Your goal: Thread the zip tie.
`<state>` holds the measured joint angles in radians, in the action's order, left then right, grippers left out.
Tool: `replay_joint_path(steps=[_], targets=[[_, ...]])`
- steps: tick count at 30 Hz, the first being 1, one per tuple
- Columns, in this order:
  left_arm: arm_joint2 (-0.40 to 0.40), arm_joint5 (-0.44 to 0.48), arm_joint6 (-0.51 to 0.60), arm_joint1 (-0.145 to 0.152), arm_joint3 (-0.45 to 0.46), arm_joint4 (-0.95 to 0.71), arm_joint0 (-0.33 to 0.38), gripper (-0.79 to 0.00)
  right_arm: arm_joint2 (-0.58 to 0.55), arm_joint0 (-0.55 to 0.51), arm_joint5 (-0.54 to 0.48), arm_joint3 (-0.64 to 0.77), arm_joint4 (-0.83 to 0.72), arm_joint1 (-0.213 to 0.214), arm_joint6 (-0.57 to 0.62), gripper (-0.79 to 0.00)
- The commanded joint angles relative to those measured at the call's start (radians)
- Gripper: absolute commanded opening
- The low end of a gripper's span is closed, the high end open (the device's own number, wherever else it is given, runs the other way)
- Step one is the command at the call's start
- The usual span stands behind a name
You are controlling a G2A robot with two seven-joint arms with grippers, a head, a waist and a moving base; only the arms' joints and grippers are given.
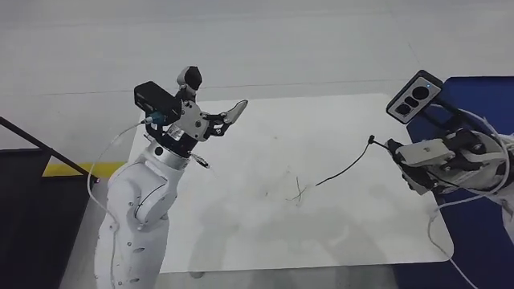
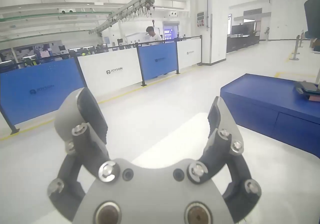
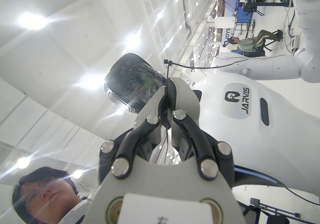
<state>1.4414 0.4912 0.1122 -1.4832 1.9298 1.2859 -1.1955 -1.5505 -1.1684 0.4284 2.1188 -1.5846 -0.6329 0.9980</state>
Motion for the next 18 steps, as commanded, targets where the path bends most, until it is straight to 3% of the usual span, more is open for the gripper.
replay_joint_path(steps=[1, 6, 10, 14, 18], targets=[[0.000, 0.000, 0.001, 0.000, 0.000, 0.000, 0.000, 0.000, 0.014, -0.014, 0.002, -0.009, -0.037, -0.004, -0.009, -0.785], [0.000, 0.000, 0.001, 0.000, 0.000, 0.000, 0.000, 0.000, 0.137, 0.065, 0.006, -0.017, 0.110, -0.019, 0.006, -0.785], [0.000, 0.000, 0.001, 0.000, 0.000, 0.000, 0.000, 0.000, 0.360, 0.255, -0.058, -0.030, 0.320, -0.057, 0.118, -0.785], [0.000, 0.000, 0.001, 0.000, 0.000, 0.000, 0.000, 0.000, 0.509, 0.409, -0.141, -0.070, 0.347, -0.106, 0.175, -0.785], [0.000, 0.000, 0.001, 0.000, 0.000, 0.000, 0.000, 0.000, 0.553, 0.517, -0.217, -0.101, 0.214, -0.147, 0.222, -0.785]])
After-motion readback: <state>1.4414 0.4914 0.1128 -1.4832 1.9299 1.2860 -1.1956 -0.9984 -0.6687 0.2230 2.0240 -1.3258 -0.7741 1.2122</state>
